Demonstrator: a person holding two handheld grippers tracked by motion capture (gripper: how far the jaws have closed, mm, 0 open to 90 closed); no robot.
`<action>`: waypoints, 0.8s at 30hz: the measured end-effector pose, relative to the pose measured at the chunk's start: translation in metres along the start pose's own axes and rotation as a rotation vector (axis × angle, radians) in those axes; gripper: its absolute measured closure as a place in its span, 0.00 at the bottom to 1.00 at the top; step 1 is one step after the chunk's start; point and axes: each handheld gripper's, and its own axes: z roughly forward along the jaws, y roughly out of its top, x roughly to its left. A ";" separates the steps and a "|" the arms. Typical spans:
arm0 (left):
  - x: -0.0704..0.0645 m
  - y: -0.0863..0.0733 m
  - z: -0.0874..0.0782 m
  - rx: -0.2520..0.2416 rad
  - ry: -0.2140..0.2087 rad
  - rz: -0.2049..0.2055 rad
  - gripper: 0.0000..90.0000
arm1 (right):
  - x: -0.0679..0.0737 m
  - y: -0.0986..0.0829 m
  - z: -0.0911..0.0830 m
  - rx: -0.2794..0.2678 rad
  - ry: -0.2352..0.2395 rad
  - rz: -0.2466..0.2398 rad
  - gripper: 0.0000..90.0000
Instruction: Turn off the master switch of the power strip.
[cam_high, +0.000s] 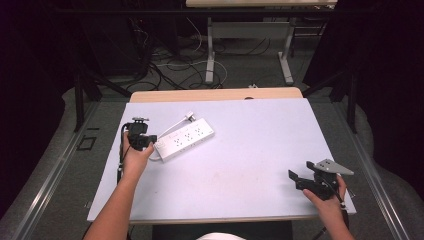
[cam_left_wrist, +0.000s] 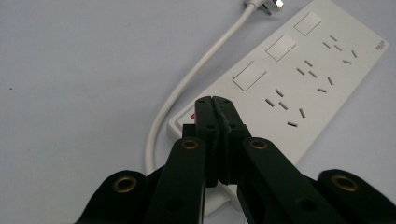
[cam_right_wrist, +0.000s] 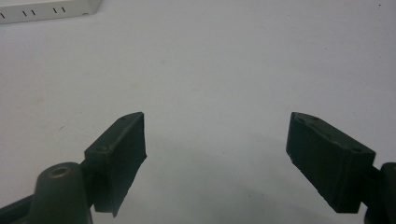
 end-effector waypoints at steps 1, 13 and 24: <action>0.000 0.000 0.001 0.006 -0.003 0.001 1.00 | 0.000 0.000 0.000 -0.003 0.003 -0.002 0.22; -0.005 0.001 0.017 0.032 0.003 -0.010 1.00 | -0.001 0.000 0.000 0.014 0.000 -0.005 0.22; -0.003 0.001 0.027 0.044 0.010 -0.028 1.00 | 0.000 -0.001 0.002 0.008 0.015 0.013 0.22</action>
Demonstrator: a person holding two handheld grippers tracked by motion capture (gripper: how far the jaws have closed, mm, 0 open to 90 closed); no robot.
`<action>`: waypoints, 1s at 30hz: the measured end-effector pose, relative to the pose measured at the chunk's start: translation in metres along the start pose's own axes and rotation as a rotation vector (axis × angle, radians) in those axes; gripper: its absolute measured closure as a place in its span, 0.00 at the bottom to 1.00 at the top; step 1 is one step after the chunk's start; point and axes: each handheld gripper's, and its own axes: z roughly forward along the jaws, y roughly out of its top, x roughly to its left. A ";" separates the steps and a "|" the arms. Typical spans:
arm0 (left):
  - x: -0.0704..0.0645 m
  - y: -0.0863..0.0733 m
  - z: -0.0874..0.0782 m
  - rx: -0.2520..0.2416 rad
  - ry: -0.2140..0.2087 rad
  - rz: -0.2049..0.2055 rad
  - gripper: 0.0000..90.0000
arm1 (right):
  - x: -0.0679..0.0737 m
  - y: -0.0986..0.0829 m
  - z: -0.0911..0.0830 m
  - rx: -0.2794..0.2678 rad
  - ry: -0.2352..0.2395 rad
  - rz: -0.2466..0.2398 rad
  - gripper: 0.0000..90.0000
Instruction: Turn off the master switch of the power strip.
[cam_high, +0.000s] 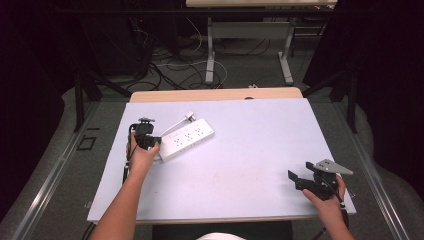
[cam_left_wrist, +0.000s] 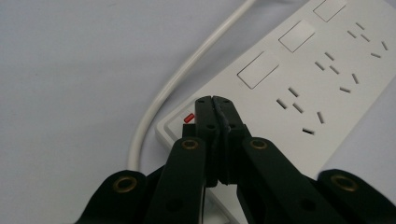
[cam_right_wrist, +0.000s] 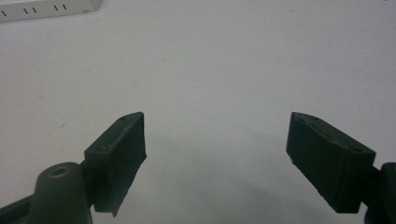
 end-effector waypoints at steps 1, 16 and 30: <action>0.000 0.000 0.001 0.003 -0.001 0.001 1.00 | 0.000 0.000 0.000 0.000 -0.001 0.001 0.22; -0.002 -0.001 0.003 0.002 0.015 0.012 1.00 | 0.001 0.000 0.000 -0.009 -0.006 0.000 0.22; -0.005 -0.002 0.005 0.024 0.034 0.047 1.00 | 0.001 0.000 0.001 -0.012 -0.002 -0.001 0.22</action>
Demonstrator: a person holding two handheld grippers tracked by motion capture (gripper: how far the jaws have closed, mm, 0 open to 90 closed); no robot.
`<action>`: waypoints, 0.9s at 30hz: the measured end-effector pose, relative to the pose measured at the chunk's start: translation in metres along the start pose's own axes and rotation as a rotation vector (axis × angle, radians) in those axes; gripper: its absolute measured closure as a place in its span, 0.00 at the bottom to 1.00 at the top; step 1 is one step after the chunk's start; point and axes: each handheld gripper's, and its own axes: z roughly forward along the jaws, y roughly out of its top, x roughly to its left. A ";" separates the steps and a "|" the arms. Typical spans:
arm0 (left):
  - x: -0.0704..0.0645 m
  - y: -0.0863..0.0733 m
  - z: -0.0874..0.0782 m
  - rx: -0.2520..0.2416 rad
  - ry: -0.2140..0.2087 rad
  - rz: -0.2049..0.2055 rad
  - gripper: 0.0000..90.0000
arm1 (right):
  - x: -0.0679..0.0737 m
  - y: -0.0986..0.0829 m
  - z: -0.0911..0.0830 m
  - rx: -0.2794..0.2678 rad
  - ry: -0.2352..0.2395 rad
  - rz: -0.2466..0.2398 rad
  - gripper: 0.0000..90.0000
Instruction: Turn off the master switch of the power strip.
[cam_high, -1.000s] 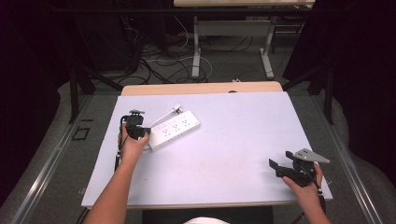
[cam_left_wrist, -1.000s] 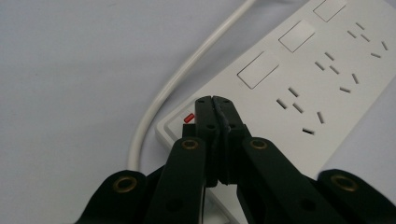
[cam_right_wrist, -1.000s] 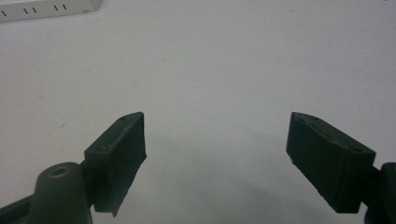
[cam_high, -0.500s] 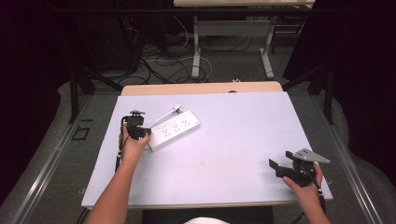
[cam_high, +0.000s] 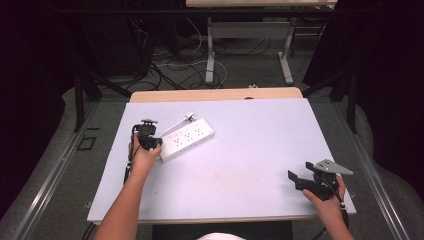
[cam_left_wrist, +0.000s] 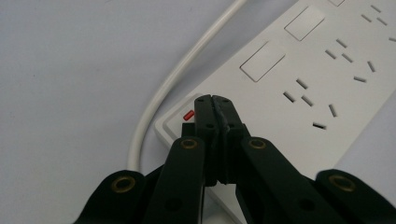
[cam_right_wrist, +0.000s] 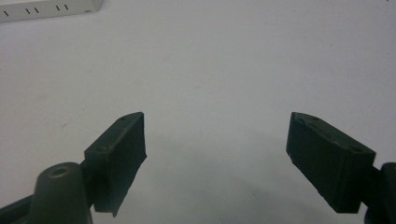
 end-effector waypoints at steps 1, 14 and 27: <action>0.000 0.000 0.000 -0.005 0.005 -0.007 1.00 | -0.001 0.000 0.000 0.002 0.000 -0.009 0.22; 0.002 0.000 -0.001 -0.030 -0.003 -0.037 1.00 | -0.001 0.001 -0.002 0.017 -0.006 -0.006 0.22; 0.006 0.000 -0.001 -0.038 0.000 -0.051 0.98 | -0.002 0.001 -0.001 0.013 0.003 -0.016 0.22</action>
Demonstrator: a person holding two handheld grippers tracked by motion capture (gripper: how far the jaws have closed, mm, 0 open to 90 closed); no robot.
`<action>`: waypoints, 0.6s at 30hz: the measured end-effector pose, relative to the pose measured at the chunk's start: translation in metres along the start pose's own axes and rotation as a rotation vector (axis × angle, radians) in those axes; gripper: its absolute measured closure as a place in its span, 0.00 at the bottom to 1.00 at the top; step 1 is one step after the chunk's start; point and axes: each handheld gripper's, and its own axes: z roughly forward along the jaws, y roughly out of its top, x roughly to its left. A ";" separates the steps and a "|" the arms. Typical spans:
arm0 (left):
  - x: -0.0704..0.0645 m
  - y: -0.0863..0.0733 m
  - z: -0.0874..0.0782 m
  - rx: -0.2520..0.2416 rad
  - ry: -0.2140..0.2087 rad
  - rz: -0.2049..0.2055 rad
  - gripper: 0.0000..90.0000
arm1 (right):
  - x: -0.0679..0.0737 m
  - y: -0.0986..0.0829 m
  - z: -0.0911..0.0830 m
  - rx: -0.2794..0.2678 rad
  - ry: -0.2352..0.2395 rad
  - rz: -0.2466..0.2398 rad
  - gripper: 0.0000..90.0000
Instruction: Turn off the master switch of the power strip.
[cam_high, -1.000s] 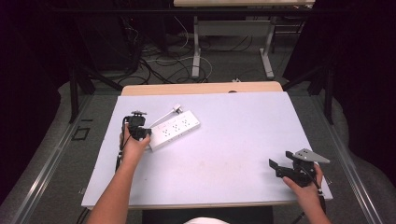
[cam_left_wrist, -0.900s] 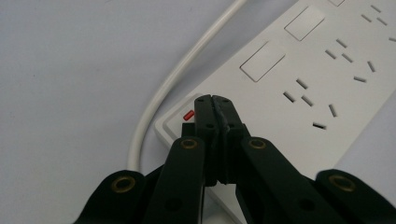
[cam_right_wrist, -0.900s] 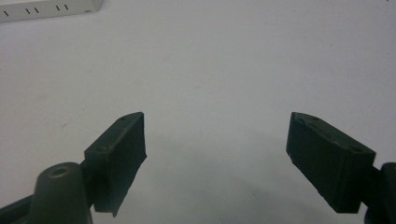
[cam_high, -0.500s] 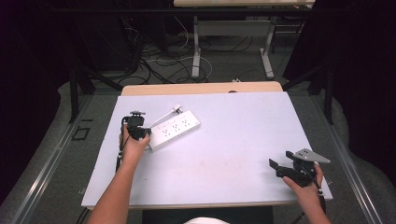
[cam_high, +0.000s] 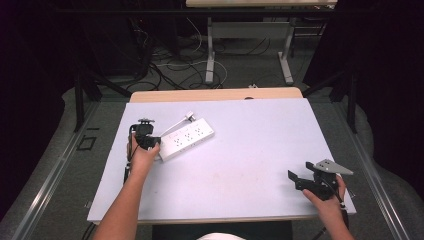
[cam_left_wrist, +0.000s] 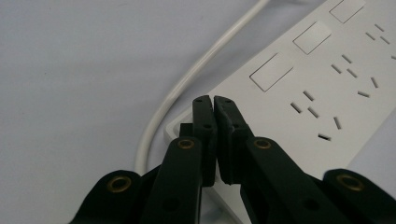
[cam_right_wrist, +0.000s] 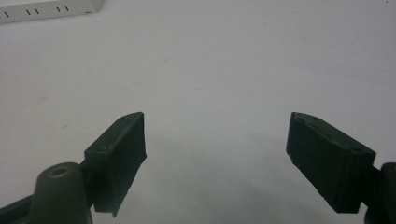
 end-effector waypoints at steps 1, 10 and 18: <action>0.000 0.000 0.000 0.004 -0.002 0.000 0.98 | 0.000 0.000 0.000 0.001 -0.001 -0.001 0.22; 0.000 0.000 0.000 -0.003 0.001 0.000 0.93 | 0.001 -0.001 0.001 -0.012 -0.005 0.011 0.21; 0.000 0.001 -0.002 -0.014 0.009 0.009 0.87 | 0.001 0.000 0.000 -0.001 0.000 0.015 0.21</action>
